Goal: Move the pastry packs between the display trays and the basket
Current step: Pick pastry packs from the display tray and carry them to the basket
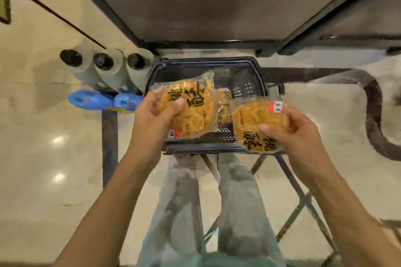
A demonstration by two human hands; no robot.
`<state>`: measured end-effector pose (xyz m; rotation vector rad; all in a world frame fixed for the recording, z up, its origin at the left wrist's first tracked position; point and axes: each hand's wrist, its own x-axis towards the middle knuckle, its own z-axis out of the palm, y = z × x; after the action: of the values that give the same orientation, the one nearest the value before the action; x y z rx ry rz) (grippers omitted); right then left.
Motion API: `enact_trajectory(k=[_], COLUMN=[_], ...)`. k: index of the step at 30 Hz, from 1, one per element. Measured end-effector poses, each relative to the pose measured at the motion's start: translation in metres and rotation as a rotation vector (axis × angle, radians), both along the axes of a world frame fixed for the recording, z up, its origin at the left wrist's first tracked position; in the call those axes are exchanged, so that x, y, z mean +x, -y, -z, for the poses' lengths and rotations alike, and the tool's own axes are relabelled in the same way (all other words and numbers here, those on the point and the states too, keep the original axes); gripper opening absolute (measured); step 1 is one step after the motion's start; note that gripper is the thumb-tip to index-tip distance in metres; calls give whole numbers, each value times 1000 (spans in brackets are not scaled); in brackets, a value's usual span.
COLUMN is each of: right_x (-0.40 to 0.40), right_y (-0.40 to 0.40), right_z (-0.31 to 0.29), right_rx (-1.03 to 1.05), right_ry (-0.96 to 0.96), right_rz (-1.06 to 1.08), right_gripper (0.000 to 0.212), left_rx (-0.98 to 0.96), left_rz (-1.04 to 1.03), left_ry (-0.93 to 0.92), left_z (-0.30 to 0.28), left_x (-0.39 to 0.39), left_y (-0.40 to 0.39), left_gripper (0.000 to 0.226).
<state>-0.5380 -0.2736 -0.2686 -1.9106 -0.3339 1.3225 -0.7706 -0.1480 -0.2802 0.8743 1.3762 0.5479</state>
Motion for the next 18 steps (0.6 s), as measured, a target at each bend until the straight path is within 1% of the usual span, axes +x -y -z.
enact_trajectory(k=[3, 5, 7, 9, 10, 12, 13, 15, 18], right_x=[-14, -17, -20, -23, -24, -31, -34, -36, -41], right_y=[-25, -39, -48, -55, -59, -68, -74, -89, -107], right_z=[92, 174, 264, 350, 390, 460, 490, 534, 576], right_rx=[-18, -54, -106, -190, -219, -278, -322, -373, -384], right_ry=[56, 96, 159, 227, 198, 159, 194, 284, 268], right_rz=[-49, -146, -388, -634, -702, -859, -949, -1117, -1145], right_gripper=[38, 39, 38, 49, 50, 51, 51, 55, 60], left_rx=[67, 119, 164, 197, 200, 189, 189, 188, 169], left_rz=[122, 196, 264, 319, 346, 417, 450, 474, 500], left_ry=[-75, -115, -155, -186, -194, -219, -234, -247, -267], left_z=[93, 158, 223, 283, 309, 350, 367, 393, 419], left_x=[-6, -8, -13, -18, -20, -24, -25, -27, -24], left_y=[-31, -48, -57, -61, -62, -63, -63, -68, -75], left_gripper=[14, 15, 16, 17, 19, 30, 33, 33, 29])
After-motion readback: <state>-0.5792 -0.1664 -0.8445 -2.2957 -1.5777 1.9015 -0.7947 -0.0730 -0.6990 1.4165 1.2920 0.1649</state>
